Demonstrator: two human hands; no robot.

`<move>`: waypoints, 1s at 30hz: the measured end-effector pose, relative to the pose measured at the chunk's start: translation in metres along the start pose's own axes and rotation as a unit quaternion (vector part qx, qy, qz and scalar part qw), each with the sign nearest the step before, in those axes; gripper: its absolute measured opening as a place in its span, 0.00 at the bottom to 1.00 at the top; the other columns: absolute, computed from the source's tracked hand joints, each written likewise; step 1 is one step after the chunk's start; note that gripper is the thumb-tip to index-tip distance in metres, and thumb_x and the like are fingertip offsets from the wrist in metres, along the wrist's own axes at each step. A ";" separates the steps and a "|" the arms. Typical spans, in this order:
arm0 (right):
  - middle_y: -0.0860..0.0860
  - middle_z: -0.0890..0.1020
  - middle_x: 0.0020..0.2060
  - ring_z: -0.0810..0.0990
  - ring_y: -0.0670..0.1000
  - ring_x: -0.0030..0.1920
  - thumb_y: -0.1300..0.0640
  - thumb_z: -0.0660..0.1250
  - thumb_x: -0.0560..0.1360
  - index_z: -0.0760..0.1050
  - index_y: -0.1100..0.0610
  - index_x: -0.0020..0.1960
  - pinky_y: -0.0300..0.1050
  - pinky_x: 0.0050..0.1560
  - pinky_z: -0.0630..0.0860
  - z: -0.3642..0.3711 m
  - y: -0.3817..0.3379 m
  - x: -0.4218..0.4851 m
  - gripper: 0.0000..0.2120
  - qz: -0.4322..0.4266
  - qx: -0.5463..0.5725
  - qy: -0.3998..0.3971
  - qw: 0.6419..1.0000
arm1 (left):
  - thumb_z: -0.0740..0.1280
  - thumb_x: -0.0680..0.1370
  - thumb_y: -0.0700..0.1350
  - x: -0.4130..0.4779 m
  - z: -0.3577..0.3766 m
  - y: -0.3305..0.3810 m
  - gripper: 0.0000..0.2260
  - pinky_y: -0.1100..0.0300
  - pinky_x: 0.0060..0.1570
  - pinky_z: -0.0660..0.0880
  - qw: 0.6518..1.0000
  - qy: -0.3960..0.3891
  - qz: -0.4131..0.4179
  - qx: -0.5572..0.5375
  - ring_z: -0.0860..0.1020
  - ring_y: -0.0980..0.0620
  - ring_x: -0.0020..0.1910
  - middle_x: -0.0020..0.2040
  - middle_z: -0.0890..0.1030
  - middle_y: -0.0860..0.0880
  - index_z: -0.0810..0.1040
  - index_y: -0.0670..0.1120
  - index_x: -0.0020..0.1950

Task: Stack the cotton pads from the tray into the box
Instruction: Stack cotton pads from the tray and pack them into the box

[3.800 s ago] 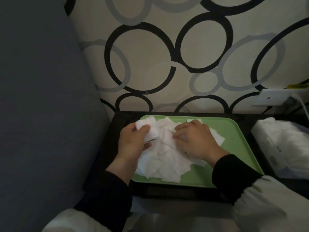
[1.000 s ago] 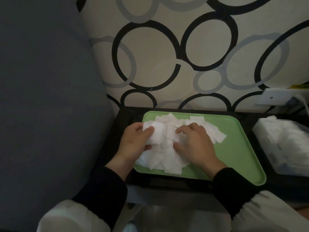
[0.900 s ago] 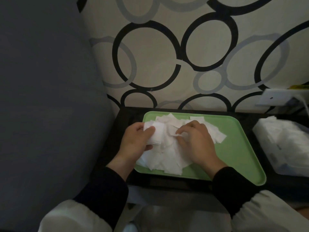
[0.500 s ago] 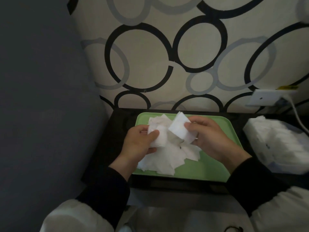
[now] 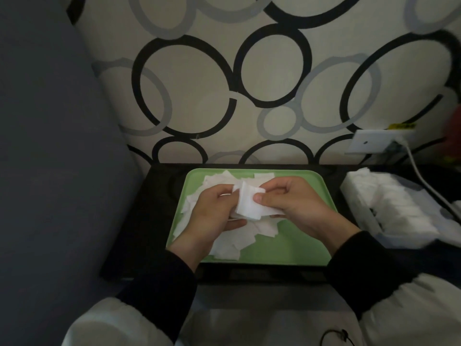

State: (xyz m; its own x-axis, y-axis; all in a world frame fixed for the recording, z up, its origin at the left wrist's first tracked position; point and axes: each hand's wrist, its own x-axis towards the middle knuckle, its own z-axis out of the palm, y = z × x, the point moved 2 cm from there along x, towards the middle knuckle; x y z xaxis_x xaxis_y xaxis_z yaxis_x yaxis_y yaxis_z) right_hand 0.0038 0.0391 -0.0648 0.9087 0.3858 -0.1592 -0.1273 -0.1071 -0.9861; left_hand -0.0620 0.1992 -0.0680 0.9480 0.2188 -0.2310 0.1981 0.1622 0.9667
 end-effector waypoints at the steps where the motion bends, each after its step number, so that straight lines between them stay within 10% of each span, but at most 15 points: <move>1: 0.63 0.85 0.43 0.83 0.56 0.40 0.65 0.78 0.68 0.81 0.66 0.49 0.48 0.43 0.81 -0.001 -0.001 -0.001 0.12 -0.002 -0.009 0.005 1.000 | 0.65 0.82 0.45 0.000 0.001 0.000 0.07 0.56 0.42 0.83 1.000 0.002 -0.004 -0.001 0.84 0.46 0.50 0.52 0.85 0.46 0.83 0.49 0.52; 5: 0.60 0.82 0.37 0.80 0.54 0.36 0.63 0.79 0.67 0.81 0.63 0.45 0.44 0.36 0.77 -0.003 -0.002 -0.002 0.10 -0.016 -0.052 0.022 0.998 | 0.64 0.82 0.55 0.000 0.004 0.002 0.12 0.51 0.45 0.83 1.000 -0.008 -0.021 -0.018 0.85 0.47 0.49 0.51 0.86 0.47 0.83 0.49 0.53; 19: 0.54 0.84 0.39 0.82 0.53 0.43 0.66 0.74 0.68 0.82 0.58 0.48 0.49 0.46 0.79 -0.020 -0.012 -0.007 0.09 -0.017 0.041 -0.033 0.998 | 0.70 0.79 0.43 0.010 -0.008 -0.008 0.10 0.58 0.40 0.82 0.999 0.036 -0.016 -0.006 0.83 0.45 0.53 0.54 0.83 0.45 0.80 0.44 0.60; 30: 0.51 0.84 0.35 0.79 0.51 0.35 0.60 0.84 0.59 0.81 0.51 0.46 0.56 0.42 0.78 -0.006 -0.032 -0.022 0.20 -0.104 -0.201 -0.095 0.969 | 0.70 0.77 0.38 -0.003 0.012 -0.005 0.06 0.60 0.37 0.81 0.987 -0.125 -0.021 0.094 0.84 0.57 0.37 0.39 0.86 0.54 0.82 0.50 0.48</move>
State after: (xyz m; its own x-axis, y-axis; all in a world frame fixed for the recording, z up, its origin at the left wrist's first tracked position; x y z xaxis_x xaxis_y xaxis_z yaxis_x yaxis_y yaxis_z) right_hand -0.0094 0.0287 -0.0300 0.8030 0.5960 -0.0023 0.2512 -0.3419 -0.9055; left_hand -0.0631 0.1856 -0.0709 0.9651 -0.0333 -0.2596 0.2590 -0.0207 0.9656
